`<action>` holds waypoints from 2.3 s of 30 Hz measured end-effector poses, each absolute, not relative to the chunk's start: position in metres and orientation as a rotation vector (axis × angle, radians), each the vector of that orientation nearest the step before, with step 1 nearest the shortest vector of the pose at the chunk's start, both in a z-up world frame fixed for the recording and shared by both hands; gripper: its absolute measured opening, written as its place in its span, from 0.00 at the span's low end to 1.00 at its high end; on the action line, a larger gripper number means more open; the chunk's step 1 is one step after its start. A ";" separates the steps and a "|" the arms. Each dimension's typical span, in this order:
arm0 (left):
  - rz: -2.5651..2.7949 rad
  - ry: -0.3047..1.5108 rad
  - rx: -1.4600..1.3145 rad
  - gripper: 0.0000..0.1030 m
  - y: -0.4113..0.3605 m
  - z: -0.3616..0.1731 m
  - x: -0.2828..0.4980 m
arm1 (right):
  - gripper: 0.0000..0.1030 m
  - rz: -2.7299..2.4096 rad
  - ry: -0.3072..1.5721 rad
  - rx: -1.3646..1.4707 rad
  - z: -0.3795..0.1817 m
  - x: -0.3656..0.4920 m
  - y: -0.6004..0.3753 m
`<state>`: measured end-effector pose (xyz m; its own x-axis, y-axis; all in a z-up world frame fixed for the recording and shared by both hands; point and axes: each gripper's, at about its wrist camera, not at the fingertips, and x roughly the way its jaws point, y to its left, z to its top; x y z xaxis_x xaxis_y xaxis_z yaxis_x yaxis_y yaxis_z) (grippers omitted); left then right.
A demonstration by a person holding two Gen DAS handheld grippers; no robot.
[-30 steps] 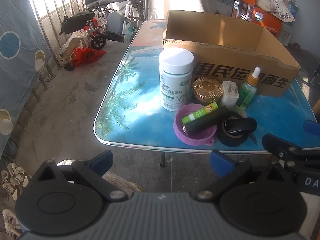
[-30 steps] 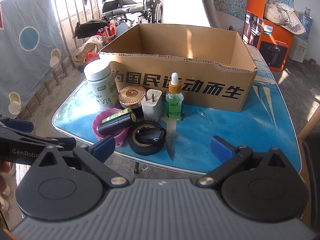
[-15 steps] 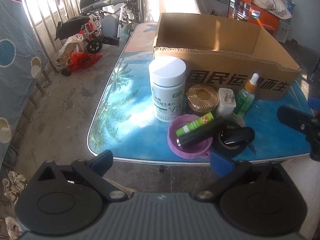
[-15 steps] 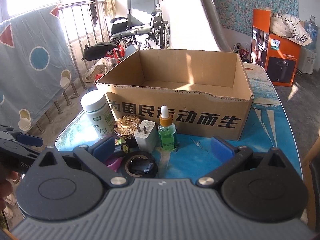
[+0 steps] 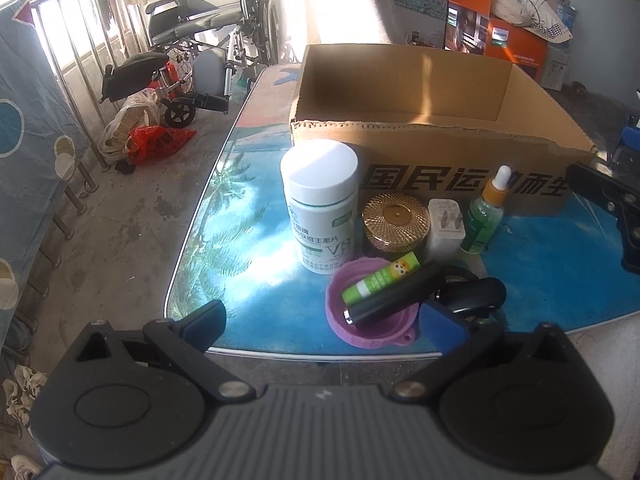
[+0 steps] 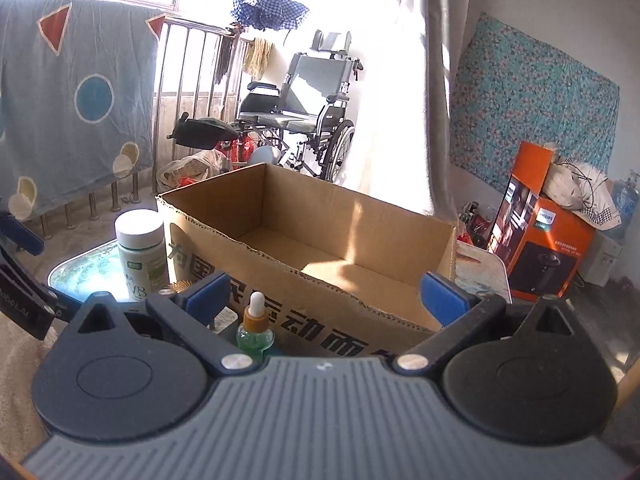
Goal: Organize rigid objects
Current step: 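Reach the right gripper down and grasp the black cylinder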
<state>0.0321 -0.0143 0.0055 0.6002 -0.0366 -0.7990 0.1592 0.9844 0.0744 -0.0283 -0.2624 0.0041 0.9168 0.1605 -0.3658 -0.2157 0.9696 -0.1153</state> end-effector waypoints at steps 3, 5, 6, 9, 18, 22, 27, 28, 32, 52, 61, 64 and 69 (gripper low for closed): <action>-0.158 0.908 0.147 1.00 -0.015 0.004 0.030 | 0.99 0.174 0.375 -0.019 -0.012 -0.041 -0.257; -0.191 0.889 0.166 1.00 -0.018 0.003 0.028 | 0.99 0.165 0.368 0.032 -0.023 -0.051 -0.253; -0.212 0.877 0.173 1.00 -0.019 0.003 0.027 | 0.99 0.163 0.365 0.041 -0.025 -0.054 -0.251; -0.276 0.851 0.168 1.00 -0.022 0.001 0.022 | 0.99 0.169 0.377 0.100 -0.034 -0.060 -0.250; -0.364 0.820 0.246 0.79 -0.044 -0.017 0.020 | 0.80 0.266 0.489 0.312 -0.043 -0.039 -0.265; -0.379 0.848 0.258 0.66 -0.045 -0.024 0.027 | 0.71 0.330 0.539 0.371 -0.046 -0.025 -0.259; -0.401 0.859 0.291 0.46 -0.045 -0.033 0.034 | 0.51 0.401 0.616 0.389 -0.055 -0.008 -0.238; -0.403 0.865 0.289 0.41 -0.045 -0.035 0.036 | 0.50 0.409 0.631 0.391 -0.057 -0.004 -0.234; -0.410 0.863 0.282 0.31 -0.040 -0.038 0.043 | 0.41 0.414 0.682 0.380 -0.062 0.011 -0.221; -0.507 0.839 0.264 0.29 -0.029 -0.043 0.056 | 0.35 0.406 0.866 0.420 -0.088 0.055 -0.190; -0.525 0.809 0.274 0.26 -0.031 -0.041 0.053 | 0.27 0.379 0.825 0.458 -0.085 0.051 -0.192; -0.524 0.802 0.278 0.26 -0.033 -0.040 0.053 | 0.24 0.383 0.800 0.438 -0.077 0.047 -0.190; -0.505 0.788 0.288 0.25 -0.033 -0.040 0.049 | 0.20 0.417 0.760 0.391 -0.064 0.038 -0.183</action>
